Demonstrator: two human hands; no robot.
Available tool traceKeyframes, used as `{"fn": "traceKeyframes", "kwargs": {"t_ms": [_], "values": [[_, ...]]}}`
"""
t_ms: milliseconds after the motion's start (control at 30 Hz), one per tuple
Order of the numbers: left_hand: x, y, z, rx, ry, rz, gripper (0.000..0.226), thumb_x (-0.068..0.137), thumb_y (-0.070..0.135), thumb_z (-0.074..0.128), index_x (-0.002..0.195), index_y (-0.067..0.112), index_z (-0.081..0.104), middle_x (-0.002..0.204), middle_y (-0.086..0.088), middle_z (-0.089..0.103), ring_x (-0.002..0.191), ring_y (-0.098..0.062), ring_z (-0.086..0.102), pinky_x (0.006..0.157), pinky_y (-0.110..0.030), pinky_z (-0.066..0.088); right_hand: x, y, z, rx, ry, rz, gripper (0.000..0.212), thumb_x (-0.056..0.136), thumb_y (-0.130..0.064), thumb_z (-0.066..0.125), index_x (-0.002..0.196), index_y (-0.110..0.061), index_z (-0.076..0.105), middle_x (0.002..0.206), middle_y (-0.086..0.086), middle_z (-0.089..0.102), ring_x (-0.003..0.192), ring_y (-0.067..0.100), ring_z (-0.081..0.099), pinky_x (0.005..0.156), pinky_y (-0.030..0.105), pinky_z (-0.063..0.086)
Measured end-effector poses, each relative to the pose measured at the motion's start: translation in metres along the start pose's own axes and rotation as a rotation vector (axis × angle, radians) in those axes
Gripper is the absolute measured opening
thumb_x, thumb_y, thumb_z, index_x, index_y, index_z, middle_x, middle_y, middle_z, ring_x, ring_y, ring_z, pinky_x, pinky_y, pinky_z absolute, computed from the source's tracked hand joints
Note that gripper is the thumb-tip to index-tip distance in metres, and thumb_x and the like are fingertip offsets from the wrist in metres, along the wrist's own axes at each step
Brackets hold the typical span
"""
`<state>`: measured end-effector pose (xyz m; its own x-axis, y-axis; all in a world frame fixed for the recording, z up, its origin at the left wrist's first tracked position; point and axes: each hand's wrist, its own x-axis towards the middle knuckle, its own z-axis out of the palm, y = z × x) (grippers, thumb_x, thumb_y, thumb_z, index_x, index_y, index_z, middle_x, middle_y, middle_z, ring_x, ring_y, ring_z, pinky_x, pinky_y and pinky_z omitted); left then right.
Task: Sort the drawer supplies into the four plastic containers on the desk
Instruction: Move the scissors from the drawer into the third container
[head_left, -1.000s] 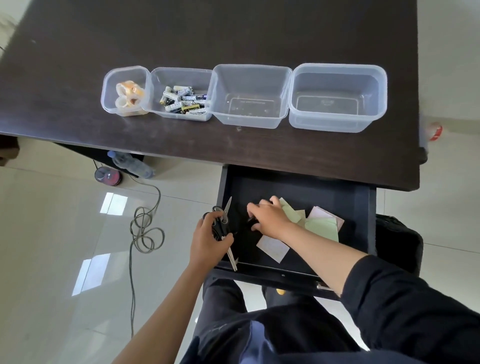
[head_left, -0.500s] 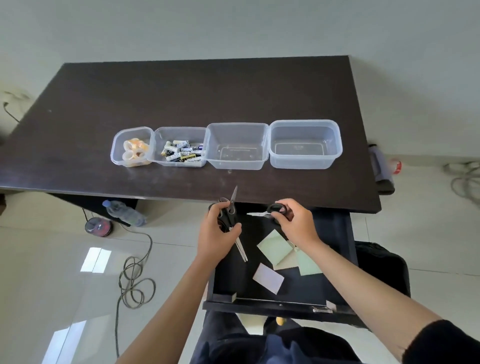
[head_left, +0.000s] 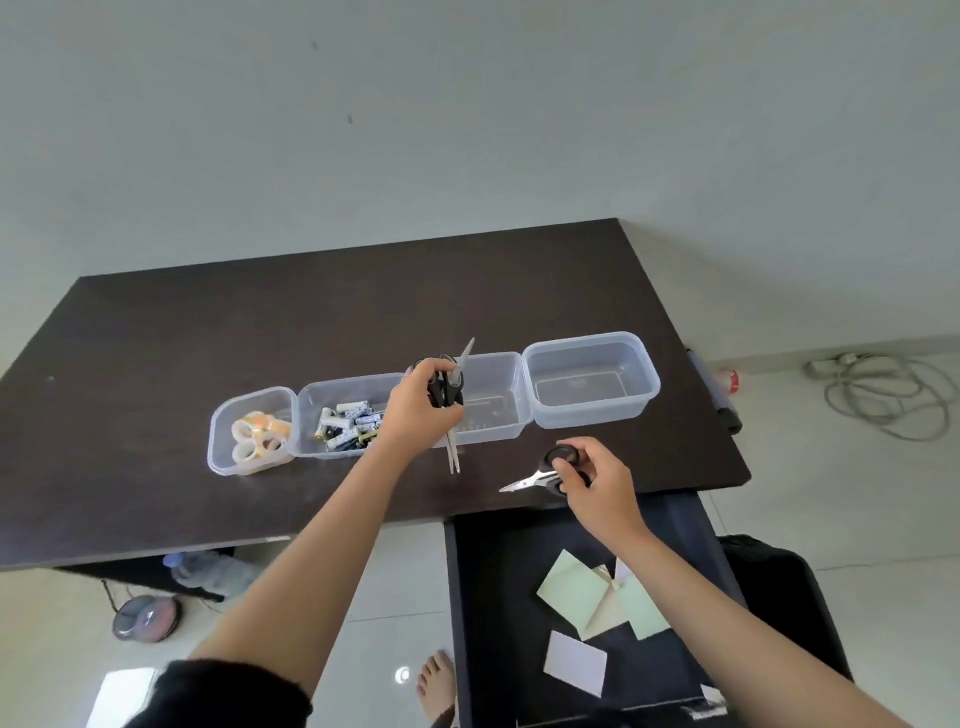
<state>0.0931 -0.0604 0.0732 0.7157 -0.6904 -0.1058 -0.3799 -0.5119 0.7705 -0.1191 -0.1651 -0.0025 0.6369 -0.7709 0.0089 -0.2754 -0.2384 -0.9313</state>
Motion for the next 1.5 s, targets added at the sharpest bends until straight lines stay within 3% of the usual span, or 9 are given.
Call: {"fn": "traceKeyframes", "kwargs": {"t_ms": [333,433,600,767,1000,1067,1167,1333,1500], "values": [[0.063,-0.004,-0.008,0.073,-0.257,-0.014,0.045,0.077,0.003,0.054,0.117,0.022,0.058,0.104,-0.002,0.060,0.078,-0.012,0.056,0.058,-0.018,0.043,-0.002,-0.014,0.038,0.040,0.104,0.133,0.014,0.089,-0.006,0.061,0.099,-0.015,0.062,0.086,-0.003,0.066,0.079,-0.003,0.064,0.069,0.007,0.048],[0.070,-0.007,-0.004,0.100,-0.291,0.005,0.044,0.079,0.002,0.051,0.119,0.022,0.056,0.097,0.000,0.060,0.091,-0.021,0.056,0.070,-0.025,0.047,-0.007,-0.011,0.046,0.030,0.136,0.156,0.014,0.088,-0.007,0.062,0.097,-0.018,0.063,0.084,-0.005,0.067,0.079,0.004,0.065,0.074,0.014,0.052],[0.072,-0.011,-0.001,0.156,-0.371,0.049,0.052,0.082,-0.002,0.048,0.128,0.021,0.050,0.100,0.000,0.056,0.091,-0.016,0.044,0.075,-0.023,0.039,-0.011,-0.008,0.056,0.008,0.170,0.156,0.015,0.087,-0.006,0.064,0.097,-0.017,0.063,0.086,-0.004,0.068,0.082,0.015,0.068,0.080,0.028,0.057],[0.070,-0.016,-0.003,0.166,-0.453,0.102,0.064,0.081,-0.001,0.052,0.138,0.028,0.043,0.128,-0.001,0.054,0.096,-0.016,0.052,0.076,-0.021,0.043,-0.008,-0.011,0.065,0.023,0.162,0.163,0.014,0.087,-0.007,0.064,0.098,-0.016,0.064,0.088,0.002,0.070,0.081,0.020,0.070,0.079,0.040,0.059],[0.069,-0.008,-0.006,0.061,-0.411,0.230,0.066,0.081,-0.004,0.048,0.139,0.028,0.043,0.123,-0.001,0.057,0.094,-0.018,0.055,0.072,-0.023,0.047,-0.005,-0.024,0.069,0.007,0.147,0.170,0.016,0.087,-0.010,0.066,0.102,-0.016,0.062,0.093,-0.001,0.070,0.088,0.016,0.069,0.086,0.032,0.058],[0.072,-0.006,-0.007,0.026,-0.407,0.254,0.067,0.080,-0.006,0.047,0.138,0.029,0.044,0.120,0.000,0.056,0.088,-0.020,0.058,0.063,-0.019,0.048,-0.006,-0.028,0.067,-0.002,0.164,0.160,0.018,0.087,-0.009,0.066,0.101,-0.019,0.061,0.091,-0.005,0.069,0.088,0.015,0.068,0.085,0.026,0.056],[0.076,-0.001,-0.008,-0.031,-0.416,0.281,0.067,0.081,-0.009,0.050,0.137,0.027,0.046,0.124,0.006,0.053,0.108,-0.017,0.056,0.082,-0.018,0.048,-0.008,-0.031,0.064,-0.003,0.189,0.151,0.018,0.087,-0.006,0.065,0.097,-0.021,0.060,0.086,-0.012,0.067,0.085,0.014,0.068,0.078,0.016,0.055],[0.084,-0.006,-0.003,-0.001,-0.473,0.257,0.063,0.084,-0.008,0.057,0.132,0.030,0.045,0.122,0.002,0.053,0.115,-0.019,0.052,0.098,-0.030,0.045,-0.010,-0.027,0.062,0.003,0.204,0.157,0.017,0.086,-0.008,0.066,0.097,-0.019,0.063,0.089,-0.003,0.070,0.085,0.018,0.070,0.083,0.035,0.059],[0.088,-0.007,0.008,0.093,-0.572,0.308,0.066,0.080,-0.012,0.056,0.131,0.029,0.046,0.121,0.001,0.052,0.108,-0.019,0.053,0.089,-0.027,0.046,-0.012,-0.028,0.061,-0.024,0.223,0.130,0.018,0.086,-0.007,0.066,0.100,-0.017,0.062,0.089,-0.006,0.068,0.085,0.017,0.069,0.082,0.028,0.058]]}}
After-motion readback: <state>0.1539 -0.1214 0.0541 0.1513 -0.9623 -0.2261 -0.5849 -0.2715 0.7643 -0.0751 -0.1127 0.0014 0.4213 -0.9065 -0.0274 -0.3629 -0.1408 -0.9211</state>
